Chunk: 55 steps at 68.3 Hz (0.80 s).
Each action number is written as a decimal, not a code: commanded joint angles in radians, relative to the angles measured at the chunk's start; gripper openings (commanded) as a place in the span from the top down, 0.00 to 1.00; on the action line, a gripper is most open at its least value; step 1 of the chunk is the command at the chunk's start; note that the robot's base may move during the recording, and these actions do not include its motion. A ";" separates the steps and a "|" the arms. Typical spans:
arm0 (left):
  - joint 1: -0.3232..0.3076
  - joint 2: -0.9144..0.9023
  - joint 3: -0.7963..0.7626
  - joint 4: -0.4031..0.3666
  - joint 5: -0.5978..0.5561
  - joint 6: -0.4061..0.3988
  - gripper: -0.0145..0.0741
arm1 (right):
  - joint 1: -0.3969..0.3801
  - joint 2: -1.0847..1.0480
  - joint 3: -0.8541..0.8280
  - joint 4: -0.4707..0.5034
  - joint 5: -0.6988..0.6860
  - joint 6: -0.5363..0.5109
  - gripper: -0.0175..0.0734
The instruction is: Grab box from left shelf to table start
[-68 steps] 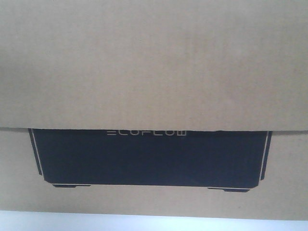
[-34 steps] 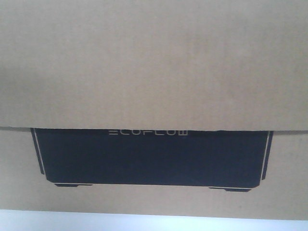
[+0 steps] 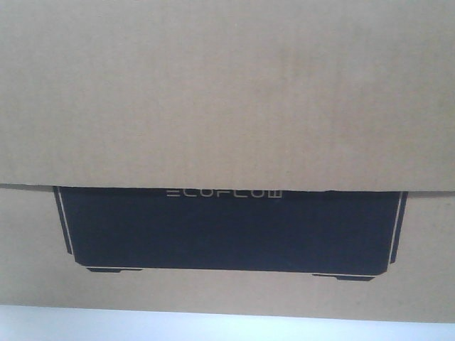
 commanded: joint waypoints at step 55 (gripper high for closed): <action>0.003 -0.017 0.000 -0.011 -0.098 0.005 0.94 | -0.002 0.011 -0.026 0.007 -0.090 -0.005 0.74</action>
